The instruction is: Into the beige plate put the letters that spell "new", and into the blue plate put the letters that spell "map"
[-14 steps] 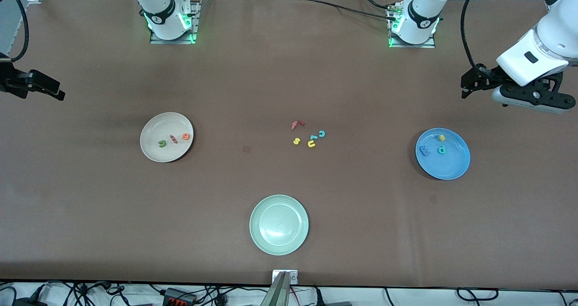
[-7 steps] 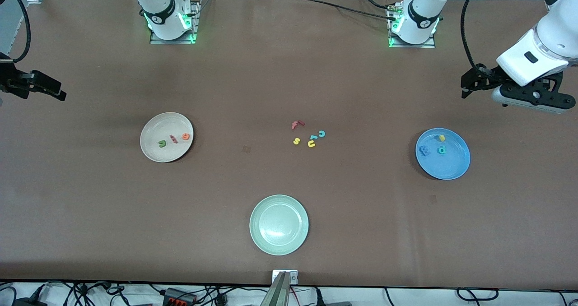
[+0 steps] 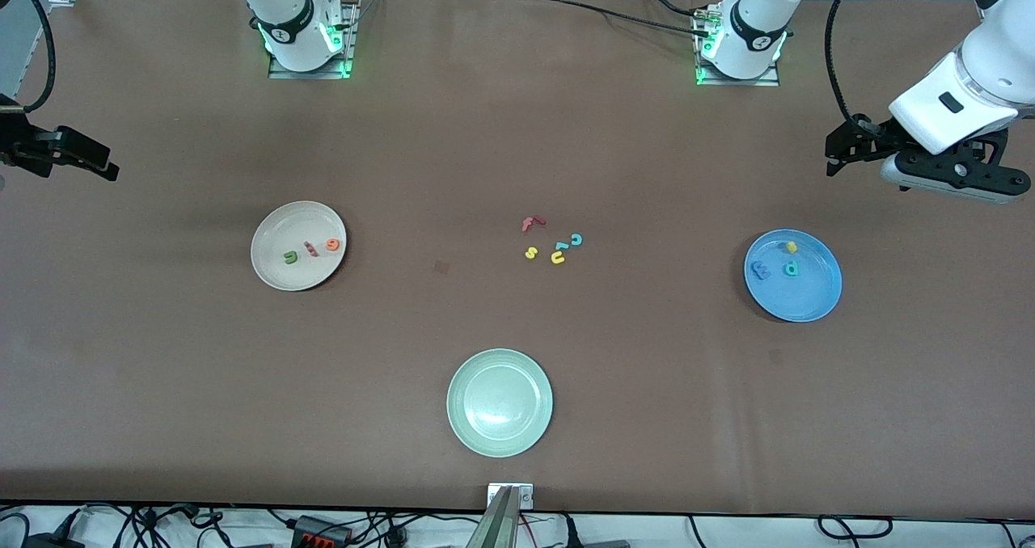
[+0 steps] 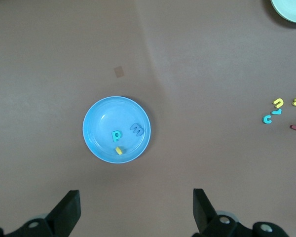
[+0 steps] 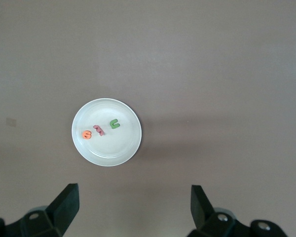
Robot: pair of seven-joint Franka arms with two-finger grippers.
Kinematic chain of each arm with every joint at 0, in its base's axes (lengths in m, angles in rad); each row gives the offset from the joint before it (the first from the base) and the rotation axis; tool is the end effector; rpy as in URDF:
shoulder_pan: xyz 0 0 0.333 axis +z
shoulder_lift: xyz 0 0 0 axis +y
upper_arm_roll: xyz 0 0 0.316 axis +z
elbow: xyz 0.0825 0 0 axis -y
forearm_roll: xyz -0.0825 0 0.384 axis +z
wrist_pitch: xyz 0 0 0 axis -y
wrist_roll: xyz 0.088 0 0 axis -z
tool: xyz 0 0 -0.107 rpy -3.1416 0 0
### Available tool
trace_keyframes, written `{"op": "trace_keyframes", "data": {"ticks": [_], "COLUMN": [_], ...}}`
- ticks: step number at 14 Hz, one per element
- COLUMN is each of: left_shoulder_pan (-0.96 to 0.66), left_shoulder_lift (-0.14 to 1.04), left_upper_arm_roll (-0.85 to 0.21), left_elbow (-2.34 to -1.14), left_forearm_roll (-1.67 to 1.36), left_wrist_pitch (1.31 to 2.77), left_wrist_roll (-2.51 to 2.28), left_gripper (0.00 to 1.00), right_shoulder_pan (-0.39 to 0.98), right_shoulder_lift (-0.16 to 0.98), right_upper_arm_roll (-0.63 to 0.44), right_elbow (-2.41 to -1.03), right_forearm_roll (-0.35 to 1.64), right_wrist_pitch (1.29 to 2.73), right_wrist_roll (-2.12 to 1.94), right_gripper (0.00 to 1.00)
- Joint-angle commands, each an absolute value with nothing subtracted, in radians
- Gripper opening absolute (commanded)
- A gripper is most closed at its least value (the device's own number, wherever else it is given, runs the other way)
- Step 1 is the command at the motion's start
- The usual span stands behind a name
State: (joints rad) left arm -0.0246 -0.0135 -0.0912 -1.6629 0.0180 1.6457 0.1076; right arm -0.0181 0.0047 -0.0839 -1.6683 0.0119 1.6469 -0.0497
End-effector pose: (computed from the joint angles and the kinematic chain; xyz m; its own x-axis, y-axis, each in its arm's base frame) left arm 0.5516 -0.0627 0.5948 0.9748 -0.2228 -0.0058 -0.2229 -0.9747 -0.0186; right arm 0.5568 -0.0557 0.5823 0.9983 -0.0532 -0.0255 -0.0535 -0.9985 -0.0127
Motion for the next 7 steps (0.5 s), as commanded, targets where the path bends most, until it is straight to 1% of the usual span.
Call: {"op": "trace_keyframes", "data": {"ticks": [1,7], "left_shoulder_pan": [-0.023,-0.021], "left_shoulder_lift": [-0.003,-0.003], "left_upper_arm_roll": [-0.092,-0.092], "left_elbow": [-1.632,-1.632], "left_forearm_roll": [0.005,0.005], "left_wrist_pitch": [1.621,1.621], "left_wrist_roll": [0.13,0.129], "left_gripper": [1.0,1.0], "right_shoulder_pan": [-0.017,-0.017], "right_shoulder_lift": [-0.012,-0.014], "right_upper_arm_roll": [-0.077,-0.078], "right_elbow": [-1.683,-1.683], "right_forearm_roll": [-0.008,-0.006], "right_wrist_pitch": [1.654,1.658], "right_wrist_roll": [-0.043,-0.043], "right_gripper": [1.0,1.0]}}
